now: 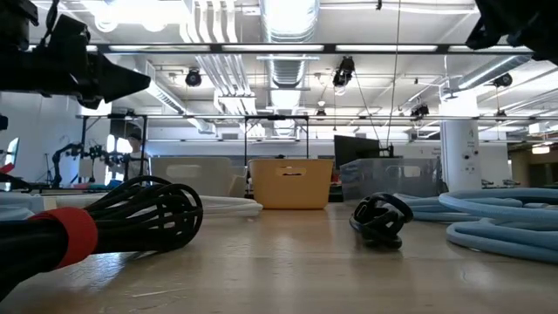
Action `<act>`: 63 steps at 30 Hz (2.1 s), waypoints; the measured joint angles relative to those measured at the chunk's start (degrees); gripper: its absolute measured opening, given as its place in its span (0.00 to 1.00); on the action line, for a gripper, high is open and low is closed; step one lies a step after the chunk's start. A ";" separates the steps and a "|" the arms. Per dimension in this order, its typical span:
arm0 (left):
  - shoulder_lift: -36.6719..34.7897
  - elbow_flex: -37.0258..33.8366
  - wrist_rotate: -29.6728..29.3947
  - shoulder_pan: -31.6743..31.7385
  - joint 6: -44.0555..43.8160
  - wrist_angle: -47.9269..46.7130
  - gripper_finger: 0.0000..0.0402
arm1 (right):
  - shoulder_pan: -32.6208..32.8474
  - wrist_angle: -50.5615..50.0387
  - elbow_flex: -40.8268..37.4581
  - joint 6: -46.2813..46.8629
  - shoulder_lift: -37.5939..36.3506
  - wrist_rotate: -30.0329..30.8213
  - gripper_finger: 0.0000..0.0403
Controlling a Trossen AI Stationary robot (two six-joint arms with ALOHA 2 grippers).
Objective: Sort HDMI cables
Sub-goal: Put the left white HDMI cable into the gray bin
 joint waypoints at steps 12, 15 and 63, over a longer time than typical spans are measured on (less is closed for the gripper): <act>4.66 5.25 6.13 0.00 -5.82 -7.52 0.45 | -0.07 6.90 0.03 3.02 5.95 21.08 0.17; 7.31 9.52 6.12 0.00 -7.04 -14.89 0.51 | -0.07 7.42 1.82 3.60 9.95 21.08 0.23; 56.51 21.55 9.76 -0.16 -35.63 -37.61 0.04 | -0.02 -13.82 41.76 12.17 68.61 22.77 0.37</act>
